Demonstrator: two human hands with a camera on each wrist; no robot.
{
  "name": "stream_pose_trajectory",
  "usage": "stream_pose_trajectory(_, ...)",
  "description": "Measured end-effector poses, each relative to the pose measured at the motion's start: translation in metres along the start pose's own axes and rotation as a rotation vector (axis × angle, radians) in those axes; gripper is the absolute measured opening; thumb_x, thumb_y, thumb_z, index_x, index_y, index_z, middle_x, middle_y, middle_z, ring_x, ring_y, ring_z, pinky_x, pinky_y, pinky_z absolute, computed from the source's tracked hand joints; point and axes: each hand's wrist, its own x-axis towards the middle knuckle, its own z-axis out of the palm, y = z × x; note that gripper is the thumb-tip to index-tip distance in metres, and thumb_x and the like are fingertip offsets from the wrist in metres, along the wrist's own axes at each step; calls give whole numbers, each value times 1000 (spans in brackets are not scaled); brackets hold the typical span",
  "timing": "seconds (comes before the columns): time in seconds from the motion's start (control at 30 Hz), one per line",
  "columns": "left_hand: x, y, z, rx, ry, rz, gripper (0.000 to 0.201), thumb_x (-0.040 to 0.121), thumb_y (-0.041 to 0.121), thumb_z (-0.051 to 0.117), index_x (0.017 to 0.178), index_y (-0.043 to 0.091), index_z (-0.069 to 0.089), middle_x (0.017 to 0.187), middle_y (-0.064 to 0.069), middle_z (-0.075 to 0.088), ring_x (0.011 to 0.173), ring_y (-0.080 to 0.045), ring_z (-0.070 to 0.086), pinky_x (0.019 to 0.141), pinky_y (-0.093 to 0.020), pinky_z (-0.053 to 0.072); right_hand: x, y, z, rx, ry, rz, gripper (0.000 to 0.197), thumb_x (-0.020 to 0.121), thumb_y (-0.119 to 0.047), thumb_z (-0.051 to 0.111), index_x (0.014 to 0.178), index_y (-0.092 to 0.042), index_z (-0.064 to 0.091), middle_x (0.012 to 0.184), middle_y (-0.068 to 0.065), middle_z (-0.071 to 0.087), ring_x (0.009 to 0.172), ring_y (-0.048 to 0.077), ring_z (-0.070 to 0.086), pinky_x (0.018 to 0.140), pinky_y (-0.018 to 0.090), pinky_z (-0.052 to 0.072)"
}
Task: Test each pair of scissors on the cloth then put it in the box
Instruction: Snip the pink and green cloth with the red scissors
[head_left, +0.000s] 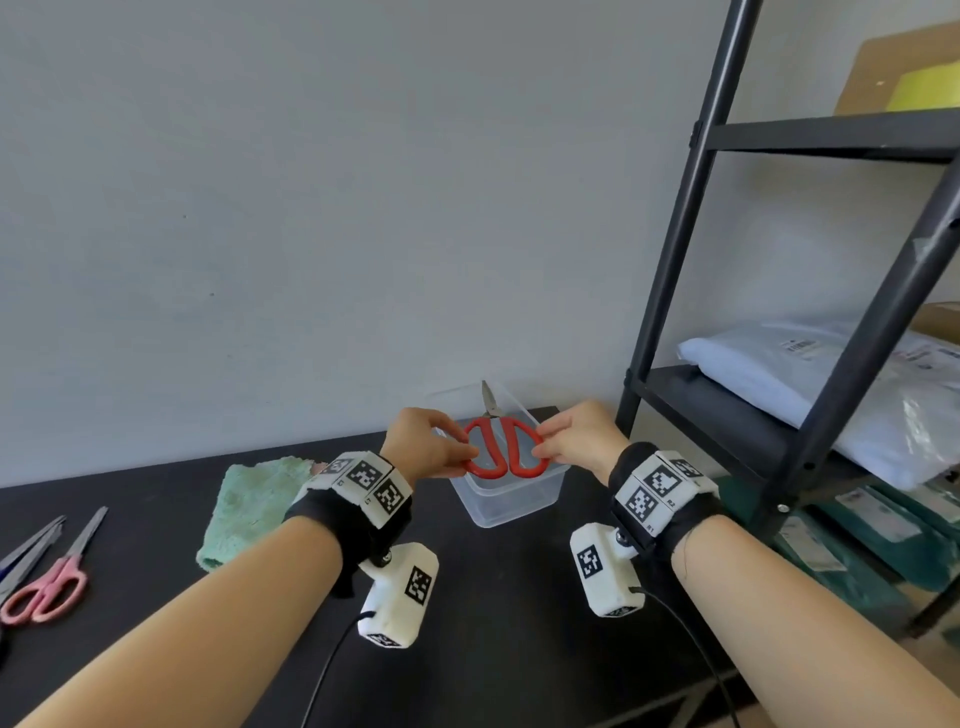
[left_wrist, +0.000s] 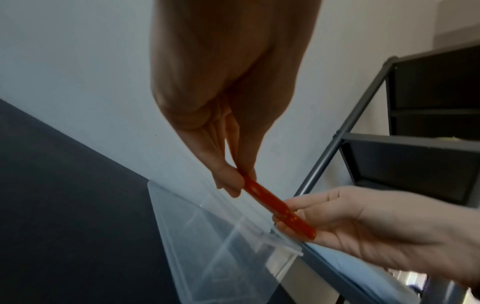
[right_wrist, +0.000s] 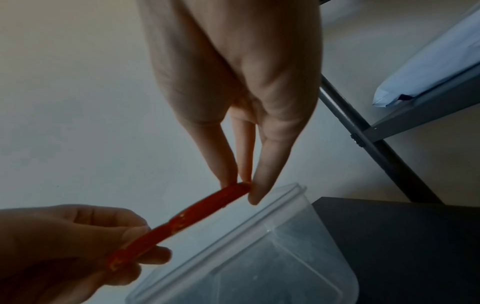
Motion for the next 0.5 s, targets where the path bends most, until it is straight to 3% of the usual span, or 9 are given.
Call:
stream_pose_trajectory(0.2,12,-1,6,183,-86,59,11,83,14,73,81,4,69,75,-14,70,59,-18,69,59,-22,58,6,1,2,-171,-85,-79,22,80,-4,71,102,1,71,103,16,70,99,24,65,81,26,50)
stream_pose_trajectory(0.33,11,4,11,351,-169,109,30,79,41,74,84,11,70,63,-1,66,54,-13,66,53,-21,53,13,5,3,-216,-129,-86,26,81,-23,73,98,-3,74,95,12,72,94,24,65,79,26,49)
stream_pose_trajectory(0.4,10,5,12,405,-194,127,31,76,48,74,82,18,69,61,3,62,50,-9,59,49,-19,49,16,6,4,-234,-121,-76,39,81,-33,72,100,1,73,99,20,70,96,33,64,84,33,52)
stream_pose_trajectory(0.47,10,5,14,434,-221,156,20,80,42,72,81,23,67,68,2,61,53,-10,54,47,-19,47,17,6,5,-260,-143,-68,52,79,-39,72,104,6,69,109,27,65,103,42,60,94,45,50)
stream_pose_trajectory(0.5,10,4,14,447,-228,172,14,83,36,71,82,23,66,71,1,61,55,-11,54,48,-20,49,16,5,5,-275,-169,-69,51,78,-39,72,104,5,69,108,25,66,103,39,61,95,44,50)
